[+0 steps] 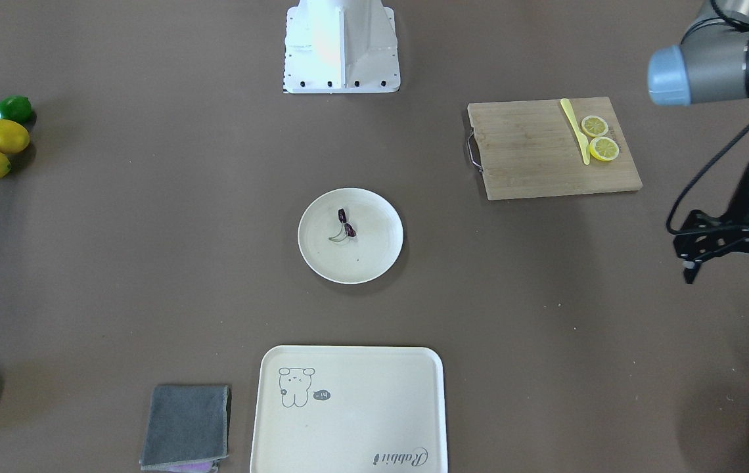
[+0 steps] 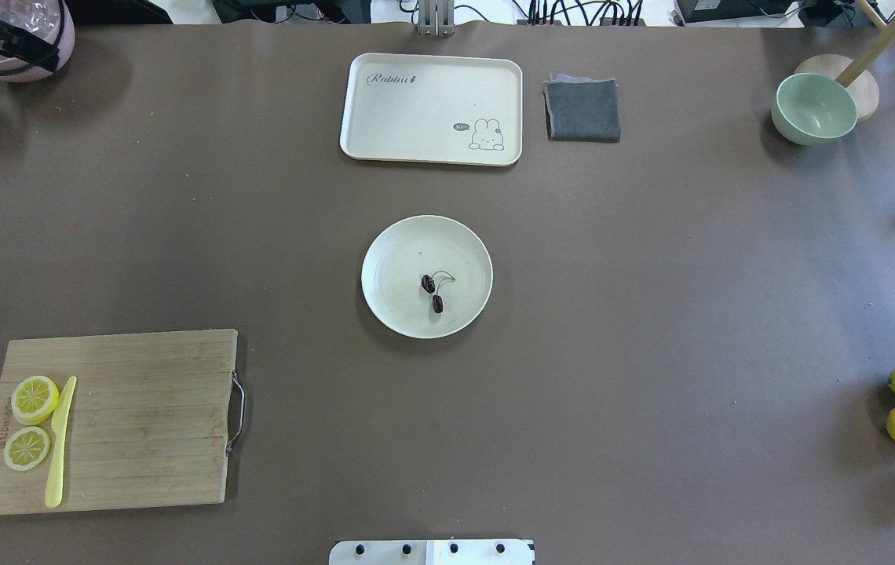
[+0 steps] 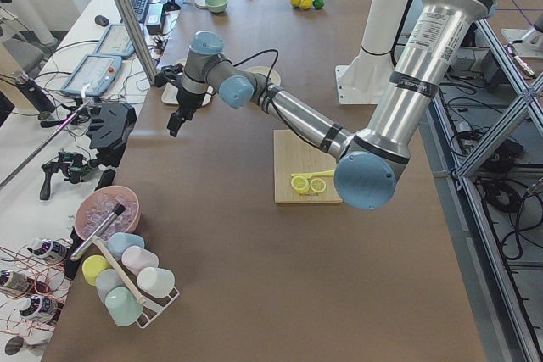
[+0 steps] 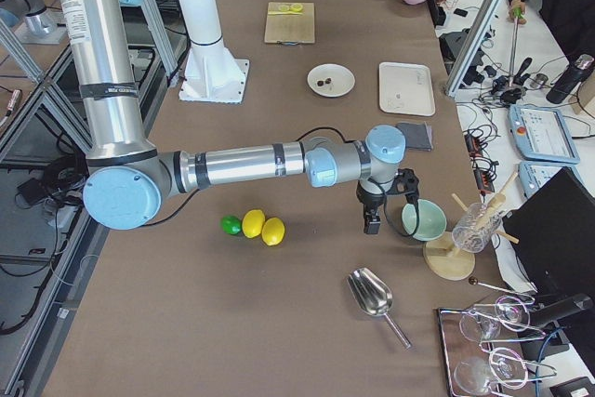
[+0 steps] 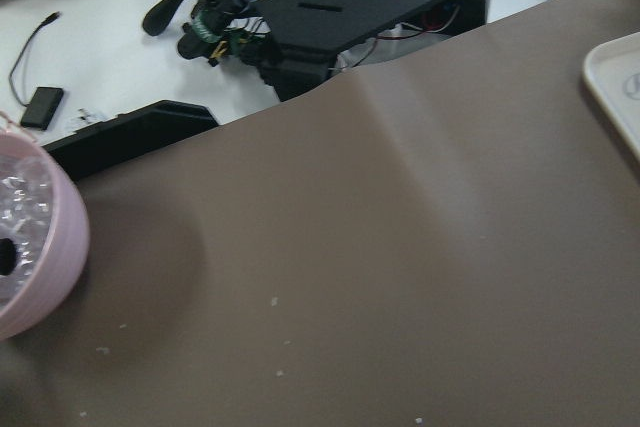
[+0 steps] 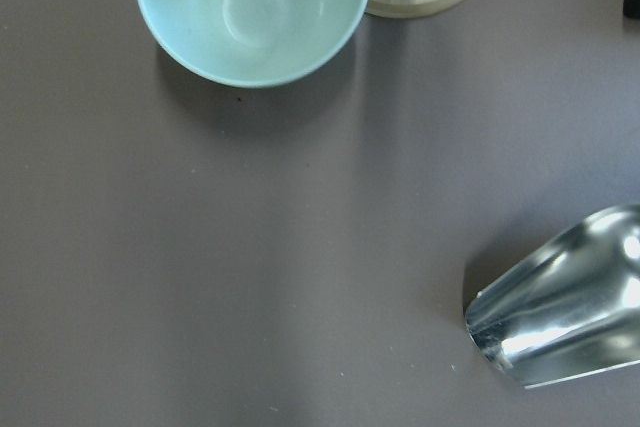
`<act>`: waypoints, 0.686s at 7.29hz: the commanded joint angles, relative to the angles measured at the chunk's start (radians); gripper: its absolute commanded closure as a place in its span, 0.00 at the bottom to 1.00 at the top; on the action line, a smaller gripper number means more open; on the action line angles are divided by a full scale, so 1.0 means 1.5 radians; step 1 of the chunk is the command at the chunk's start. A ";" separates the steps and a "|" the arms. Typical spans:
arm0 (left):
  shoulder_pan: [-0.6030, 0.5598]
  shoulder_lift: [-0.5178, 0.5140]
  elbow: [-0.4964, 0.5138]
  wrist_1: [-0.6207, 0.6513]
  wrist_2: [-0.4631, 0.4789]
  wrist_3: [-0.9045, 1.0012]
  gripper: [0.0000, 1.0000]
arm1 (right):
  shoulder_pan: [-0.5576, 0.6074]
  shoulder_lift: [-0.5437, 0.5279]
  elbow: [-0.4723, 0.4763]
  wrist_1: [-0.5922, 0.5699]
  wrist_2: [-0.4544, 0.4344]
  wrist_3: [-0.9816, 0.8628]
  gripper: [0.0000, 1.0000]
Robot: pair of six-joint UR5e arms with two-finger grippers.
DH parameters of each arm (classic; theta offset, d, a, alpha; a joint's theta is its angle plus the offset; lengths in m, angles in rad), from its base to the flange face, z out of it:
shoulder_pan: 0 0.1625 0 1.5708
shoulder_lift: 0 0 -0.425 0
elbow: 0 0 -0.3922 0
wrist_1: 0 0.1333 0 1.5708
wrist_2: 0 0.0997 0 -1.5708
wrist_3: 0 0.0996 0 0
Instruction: Place red cherry on plate
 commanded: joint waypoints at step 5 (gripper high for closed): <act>-0.215 0.188 0.113 0.028 -0.289 0.199 0.02 | 0.062 -0.036 0.001 -0.003 0.013 -0.035 0.00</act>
